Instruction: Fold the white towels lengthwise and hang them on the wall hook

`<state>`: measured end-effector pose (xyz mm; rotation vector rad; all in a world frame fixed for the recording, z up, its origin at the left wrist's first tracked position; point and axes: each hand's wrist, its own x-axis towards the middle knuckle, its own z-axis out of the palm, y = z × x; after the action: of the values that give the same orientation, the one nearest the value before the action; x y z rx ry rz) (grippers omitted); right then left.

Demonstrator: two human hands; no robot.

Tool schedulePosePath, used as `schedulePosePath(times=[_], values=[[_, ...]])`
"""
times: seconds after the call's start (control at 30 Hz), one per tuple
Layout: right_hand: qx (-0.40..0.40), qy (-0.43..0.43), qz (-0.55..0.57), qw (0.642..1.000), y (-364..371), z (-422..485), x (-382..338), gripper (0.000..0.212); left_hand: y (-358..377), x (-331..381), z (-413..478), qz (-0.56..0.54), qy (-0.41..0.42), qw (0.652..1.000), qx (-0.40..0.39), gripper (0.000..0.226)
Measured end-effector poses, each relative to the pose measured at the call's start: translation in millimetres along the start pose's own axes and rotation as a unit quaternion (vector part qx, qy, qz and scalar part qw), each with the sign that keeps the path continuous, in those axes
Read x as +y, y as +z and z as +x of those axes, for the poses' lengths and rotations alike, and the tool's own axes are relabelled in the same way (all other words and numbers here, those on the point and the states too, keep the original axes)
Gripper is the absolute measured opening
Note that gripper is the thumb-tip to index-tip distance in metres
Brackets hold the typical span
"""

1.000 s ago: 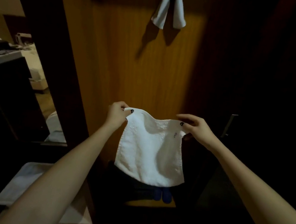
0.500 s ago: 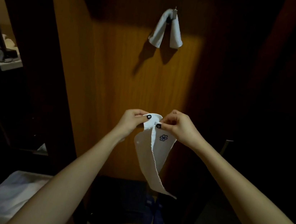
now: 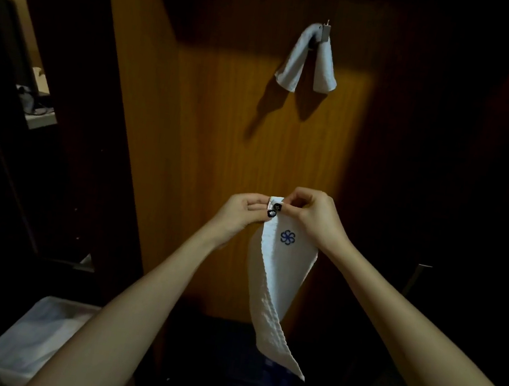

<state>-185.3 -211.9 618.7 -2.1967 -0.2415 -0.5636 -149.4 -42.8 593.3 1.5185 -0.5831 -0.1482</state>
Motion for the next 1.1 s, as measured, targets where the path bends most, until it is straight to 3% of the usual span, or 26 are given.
schedulePosePath(times=[0.2,0.37,0.53,0.7,0.8,0.87,0.93,1.0,1.03,1.07,1.1], values=[[-0.029,0.003,0.0,1.0,9,4,-4,0.014,-9,-7,5,0.051,0.024,0.998,0.038,0.018],[-0.076,-0.002,-0.096,0.993,-2,-6,4,0.046,-12,-14,11,0.028,0.027,0.994,0.101,0.012],[-0.147,0.017,-0.09,0.985,-18,-18,16,0.028,-17,-15,22,0.065,0.031,0.993,0.099,0.01],[-0.202,-0.003,-0.198,0.959,-32,-25,24,0.015,-25,-10,33,0.052,0.038,0.991,0.118,0.004],[-0.124,0.041,-0.173,0.976,-41,-22,21,0.021,-21,-5,37,0.107,0.034,0.988,0.106,0.007],[-0.018,0.016,-0.196,0.98,-43,-16,12,0.024,-13,-1,37,0.195,0.093,0.966,0.141,0.009],[0.151,-0.148,-0.231,0.95,-42,-10,5,0.016,-4,10,36,0.248,0.239,0.907,0.241,0.009],[0.231,-0.294,-0.227,0.899,-43,-5,3,0.01,0,16,38,0.255,0.338,0.859,0.287,0.011],[0.188,-0.3,-0.22,0.909,-46,-4,7,0.012,-1,13,41,0.267,0.325,0.869,0.261,0.011],[0.109,-0.246,-0.213,0.939,-48,-4,10,0.016,-4,7,42,0.289,0.262,0.896,0.214,0.012],[0.012,-0.14,-0.224,0.964,-49,-5,16,0.02,-7,-3,42,0.313,0.169,0.922,0.156,0.014]])
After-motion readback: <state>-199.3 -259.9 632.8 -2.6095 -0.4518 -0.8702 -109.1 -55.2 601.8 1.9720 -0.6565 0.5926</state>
